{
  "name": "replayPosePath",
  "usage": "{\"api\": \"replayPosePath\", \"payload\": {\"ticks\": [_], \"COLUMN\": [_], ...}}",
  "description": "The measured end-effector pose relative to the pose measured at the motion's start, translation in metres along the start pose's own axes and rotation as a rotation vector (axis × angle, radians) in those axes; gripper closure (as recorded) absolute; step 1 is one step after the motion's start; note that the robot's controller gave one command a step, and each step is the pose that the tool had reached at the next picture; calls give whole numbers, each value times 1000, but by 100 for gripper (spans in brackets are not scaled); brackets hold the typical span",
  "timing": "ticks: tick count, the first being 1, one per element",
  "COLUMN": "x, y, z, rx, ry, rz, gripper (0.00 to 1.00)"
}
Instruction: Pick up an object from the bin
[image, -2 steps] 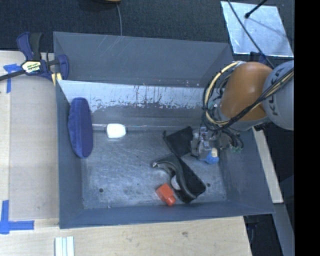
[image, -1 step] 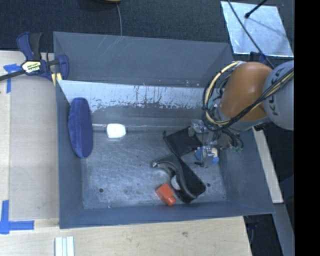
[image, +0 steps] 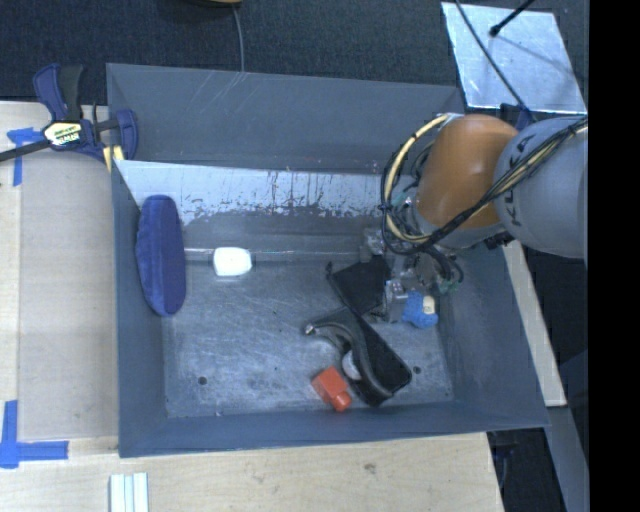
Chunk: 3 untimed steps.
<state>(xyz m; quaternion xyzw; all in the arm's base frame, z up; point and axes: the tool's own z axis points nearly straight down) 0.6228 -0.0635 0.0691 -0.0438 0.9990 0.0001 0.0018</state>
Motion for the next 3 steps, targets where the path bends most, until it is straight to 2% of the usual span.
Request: {"api": "replayPosePath", "payload": {"ticks": [1,2,3], "x": [0,-8,10], "y": [-1,6,-18], "z": [-2,-129,-238], "rx": [1,2,4], "ry": [-2,-10,-10], "rz": [1,-43,-127], "gripper": [100,100,100]}}
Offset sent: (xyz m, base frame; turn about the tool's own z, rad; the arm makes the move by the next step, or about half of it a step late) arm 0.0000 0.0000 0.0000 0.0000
